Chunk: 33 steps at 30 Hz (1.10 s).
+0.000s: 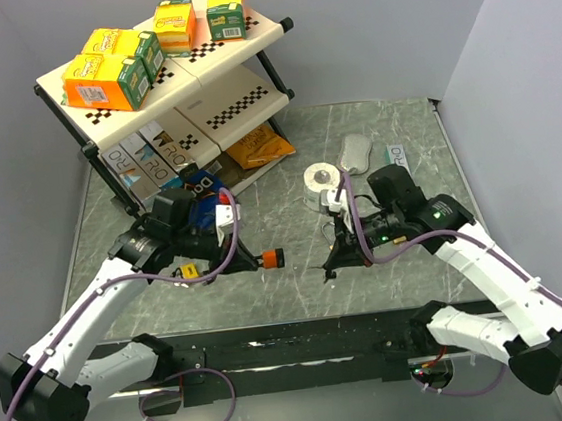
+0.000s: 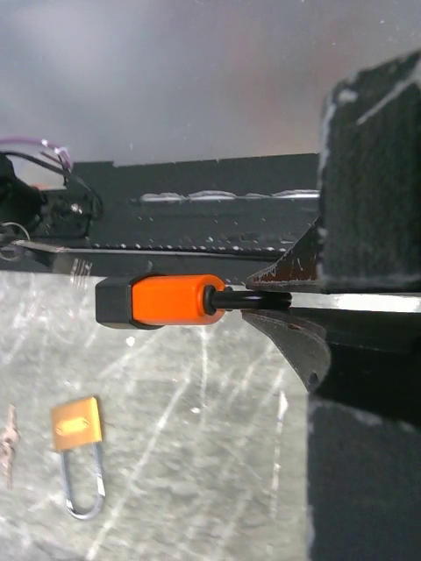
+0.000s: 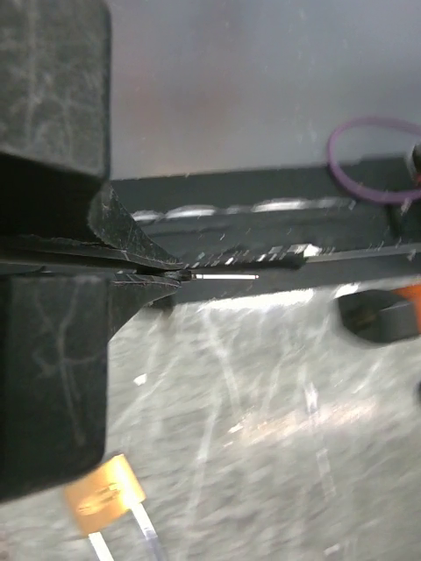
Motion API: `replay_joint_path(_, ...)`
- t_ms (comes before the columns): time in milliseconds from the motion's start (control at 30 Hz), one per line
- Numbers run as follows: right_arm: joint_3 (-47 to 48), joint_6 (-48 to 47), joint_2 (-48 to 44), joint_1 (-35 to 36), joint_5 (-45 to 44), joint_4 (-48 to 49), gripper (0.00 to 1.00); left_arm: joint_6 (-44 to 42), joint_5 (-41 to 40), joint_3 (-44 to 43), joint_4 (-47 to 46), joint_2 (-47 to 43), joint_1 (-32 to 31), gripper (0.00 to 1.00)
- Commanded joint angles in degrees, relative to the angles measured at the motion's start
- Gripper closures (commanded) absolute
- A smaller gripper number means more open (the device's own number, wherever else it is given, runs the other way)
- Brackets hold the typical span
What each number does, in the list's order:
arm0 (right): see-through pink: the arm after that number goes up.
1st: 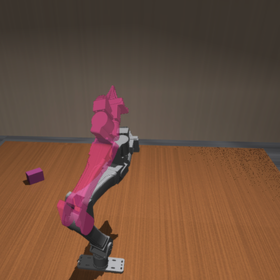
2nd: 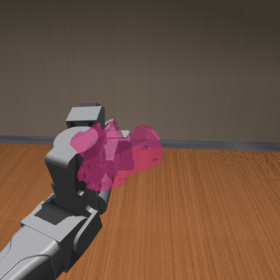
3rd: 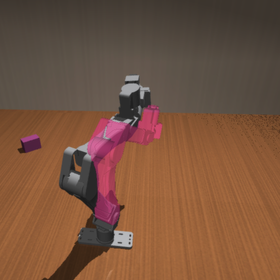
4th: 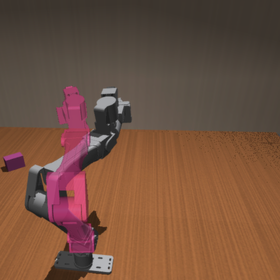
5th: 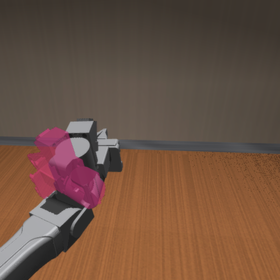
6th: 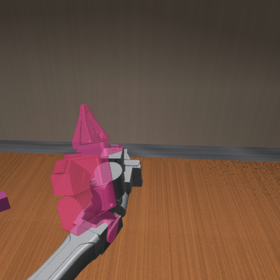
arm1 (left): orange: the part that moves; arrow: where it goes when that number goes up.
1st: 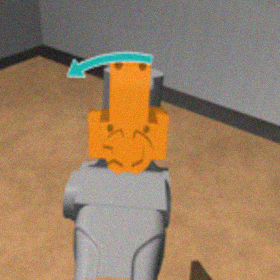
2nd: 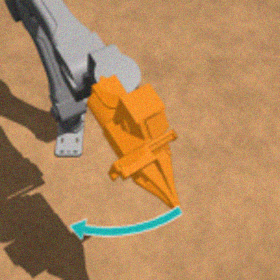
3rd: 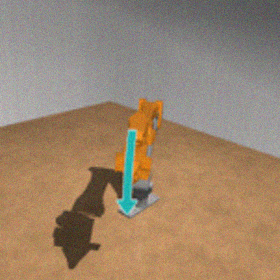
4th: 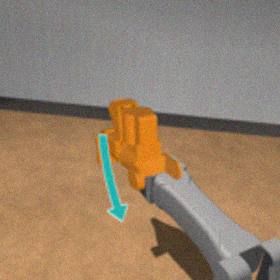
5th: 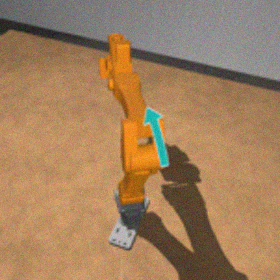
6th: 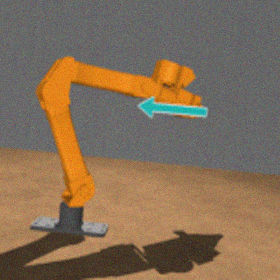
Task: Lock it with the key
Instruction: Lock the lock, then place the key at the center of the board.
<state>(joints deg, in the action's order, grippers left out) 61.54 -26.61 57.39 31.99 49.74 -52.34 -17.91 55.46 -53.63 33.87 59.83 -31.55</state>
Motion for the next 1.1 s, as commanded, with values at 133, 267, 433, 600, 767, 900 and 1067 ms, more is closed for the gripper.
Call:
replay_joint_path(133,-4.8,12.5,5.8,-4.0,-8.3,11.1,1.00,0.1,3.1,1.4,-1.8,-0.2,3.7,0.99)
replay_joint_path(267,-4.1,19.0,16.9,-4.0,-10.7,17.5,1.00,2.7,0.7,1.9,-3.9,0.7,3.7,0.99)
replay_joint_path(433,-3.6,22.9,26.4,-4.0,-12.6,25.1,1.00,4.0,-1.3,2.8,-4.7,0.8,3.7,0.99)
replay_joint_path(600,-1.3,24.8,35.0,-4.0,-12.1,27.6,1.00,5.6,-1.5,4.8,-7.0,-0.2,3.7,0.99)
replay_joint_path(767,1.0,27.9,43.3,-5.8,-9.5,28.3,1.00,4.8,-2.4,5.0,-6.0,-0.4,3.7,0.99)
replay_joint_path(900,2.1,29.0,45.8,-7.2,-9.9,29.7,1.00,4.6,-2.8,5.6,-6.1,-0.4,3.7,0.99)
replay_joint_path(1067,3.8,29.3,46.9,-7.8,-9.5,30.0,0.91,5.1,-2.3,6.5,-6.9,0.0,3.7,0.99)
